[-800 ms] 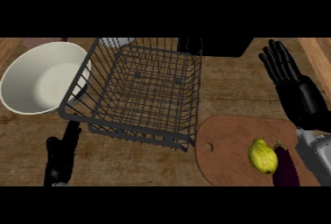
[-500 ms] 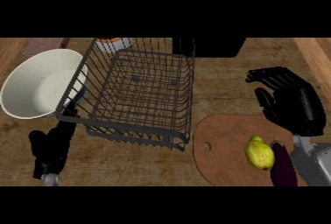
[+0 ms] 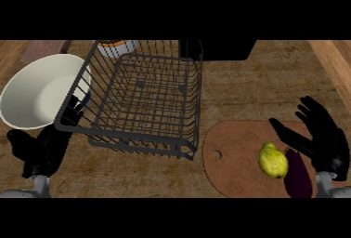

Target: Pick the pear from the cutting board and place it in the tiered basket

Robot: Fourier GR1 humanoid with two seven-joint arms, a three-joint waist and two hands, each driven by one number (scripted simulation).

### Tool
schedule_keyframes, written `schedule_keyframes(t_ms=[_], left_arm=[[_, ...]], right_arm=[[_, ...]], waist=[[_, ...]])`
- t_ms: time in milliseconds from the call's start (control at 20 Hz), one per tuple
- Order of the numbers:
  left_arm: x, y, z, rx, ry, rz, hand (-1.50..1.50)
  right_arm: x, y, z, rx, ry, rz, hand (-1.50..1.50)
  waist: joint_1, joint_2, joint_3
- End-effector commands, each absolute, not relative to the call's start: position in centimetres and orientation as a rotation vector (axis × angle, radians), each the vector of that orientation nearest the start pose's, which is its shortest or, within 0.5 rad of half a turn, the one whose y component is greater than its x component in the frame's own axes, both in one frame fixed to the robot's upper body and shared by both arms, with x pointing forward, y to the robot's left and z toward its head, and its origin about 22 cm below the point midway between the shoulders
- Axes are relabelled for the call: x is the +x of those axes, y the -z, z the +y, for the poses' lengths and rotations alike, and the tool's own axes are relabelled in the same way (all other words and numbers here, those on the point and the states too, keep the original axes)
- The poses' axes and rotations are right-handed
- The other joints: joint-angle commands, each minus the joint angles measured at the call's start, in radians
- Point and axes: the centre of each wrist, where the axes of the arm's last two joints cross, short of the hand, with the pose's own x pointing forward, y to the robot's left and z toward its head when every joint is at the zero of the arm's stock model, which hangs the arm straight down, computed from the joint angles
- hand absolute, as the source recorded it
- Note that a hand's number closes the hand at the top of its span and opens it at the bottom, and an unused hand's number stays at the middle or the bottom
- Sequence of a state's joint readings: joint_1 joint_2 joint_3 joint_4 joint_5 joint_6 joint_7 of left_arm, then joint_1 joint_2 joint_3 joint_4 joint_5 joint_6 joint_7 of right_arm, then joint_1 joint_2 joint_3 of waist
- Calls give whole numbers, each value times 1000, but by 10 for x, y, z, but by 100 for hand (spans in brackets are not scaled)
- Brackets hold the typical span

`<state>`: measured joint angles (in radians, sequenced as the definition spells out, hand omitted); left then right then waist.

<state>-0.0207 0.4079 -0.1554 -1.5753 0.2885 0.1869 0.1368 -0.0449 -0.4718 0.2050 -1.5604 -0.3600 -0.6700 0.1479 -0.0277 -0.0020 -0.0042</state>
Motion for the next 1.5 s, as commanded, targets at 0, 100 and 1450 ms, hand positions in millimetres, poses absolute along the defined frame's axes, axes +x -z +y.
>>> schedule_keyframes(t_ms=[0,100,1450], left_arm=[[236,-24,293,82,75,-1413,0],[249,-27,294,100,85,-1413,0],[255,-18,277,52,88,-1421,0]], right_arm=[[231,-55,-307,-598,169,-1350,-150],[234,-70,-330,-697,-6,-1267,-150],[257,-99,-247,-538,-617,-601,-150]], waist=[[17,-3,1],[9,-1,-1],[38,3,4]])
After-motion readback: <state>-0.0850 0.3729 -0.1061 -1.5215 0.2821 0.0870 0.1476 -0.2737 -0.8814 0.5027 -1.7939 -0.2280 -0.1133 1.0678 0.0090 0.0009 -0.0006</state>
